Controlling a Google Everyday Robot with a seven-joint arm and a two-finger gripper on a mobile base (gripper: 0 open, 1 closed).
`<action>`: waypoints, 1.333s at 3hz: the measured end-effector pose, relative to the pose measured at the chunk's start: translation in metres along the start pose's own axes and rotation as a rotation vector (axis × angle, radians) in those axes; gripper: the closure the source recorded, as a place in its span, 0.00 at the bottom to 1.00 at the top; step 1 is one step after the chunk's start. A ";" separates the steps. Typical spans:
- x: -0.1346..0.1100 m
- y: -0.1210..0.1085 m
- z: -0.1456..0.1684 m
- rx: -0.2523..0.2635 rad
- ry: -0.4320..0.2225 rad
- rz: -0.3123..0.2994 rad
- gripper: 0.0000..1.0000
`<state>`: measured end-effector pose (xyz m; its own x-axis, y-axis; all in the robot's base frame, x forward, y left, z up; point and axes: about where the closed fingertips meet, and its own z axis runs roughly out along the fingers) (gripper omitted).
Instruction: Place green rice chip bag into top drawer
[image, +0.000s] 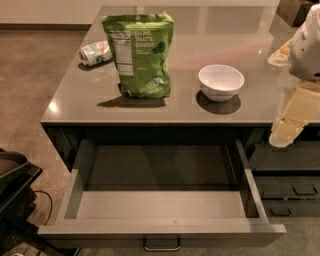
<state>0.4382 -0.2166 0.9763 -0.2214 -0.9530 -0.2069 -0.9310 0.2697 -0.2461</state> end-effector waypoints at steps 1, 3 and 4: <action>0.000 0.000 0.000 0.000 0.000 0.000 0.00; -0.020 -0.041 0.019 -0.018 -0.105 -0.001 0.00; -0.075 -0.090 0.033 -0.015 -0.178 -0.088 0.00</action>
Offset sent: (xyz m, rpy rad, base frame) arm 0.0367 -0.0057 -0.0088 0.1053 0.0027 -0.0159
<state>0.5484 -0.1646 0.9826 -0.0851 -0.9332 -0.3492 -0.9489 0.1828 -0.2571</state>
